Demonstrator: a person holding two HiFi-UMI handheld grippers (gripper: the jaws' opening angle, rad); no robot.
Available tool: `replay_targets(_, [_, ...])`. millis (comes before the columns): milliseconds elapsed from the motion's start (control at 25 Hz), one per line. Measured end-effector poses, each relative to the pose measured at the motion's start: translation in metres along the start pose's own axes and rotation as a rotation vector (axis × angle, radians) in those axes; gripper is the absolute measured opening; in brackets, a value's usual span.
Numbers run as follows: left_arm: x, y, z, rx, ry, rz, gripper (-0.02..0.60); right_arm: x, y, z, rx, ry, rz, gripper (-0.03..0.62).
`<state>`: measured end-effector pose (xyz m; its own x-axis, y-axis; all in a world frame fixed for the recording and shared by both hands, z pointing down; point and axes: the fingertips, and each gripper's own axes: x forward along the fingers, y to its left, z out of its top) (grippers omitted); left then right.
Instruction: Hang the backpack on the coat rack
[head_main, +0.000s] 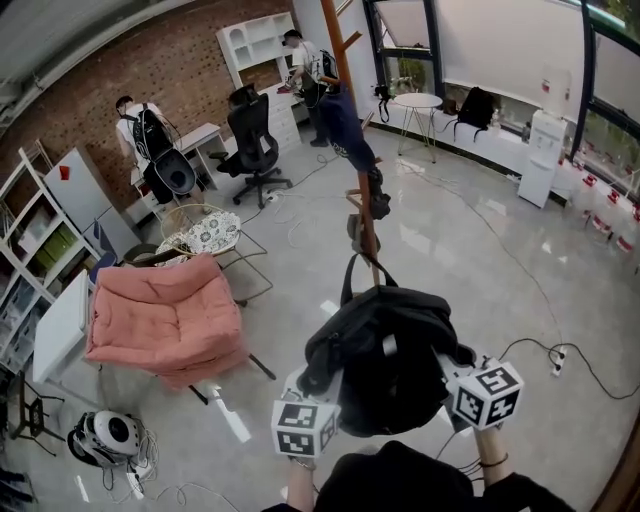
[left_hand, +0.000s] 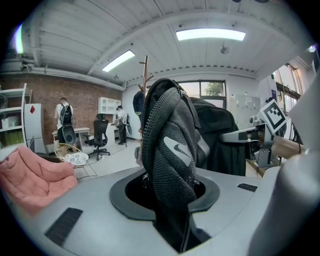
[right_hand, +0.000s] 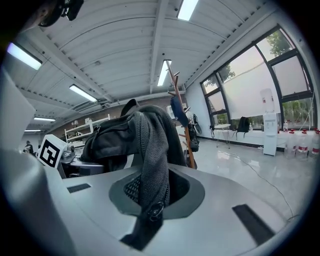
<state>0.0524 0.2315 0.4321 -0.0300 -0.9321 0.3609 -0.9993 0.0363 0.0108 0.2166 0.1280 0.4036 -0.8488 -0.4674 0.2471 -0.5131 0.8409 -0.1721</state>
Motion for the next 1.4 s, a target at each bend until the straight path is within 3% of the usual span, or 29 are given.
replay_targets(600, [0.049,0.049,-0.001,-0.057,0.053,0.031,0.132,0.078,-0.017,0.006,0.037,0.065,0.028,0.032])
replay_targets(1400, [0.186,0.171,0.029,-0.025,0.101,-0.122,0.132,0.229,-0.056,0.03,0.125,0.071,-0.127,0.032])
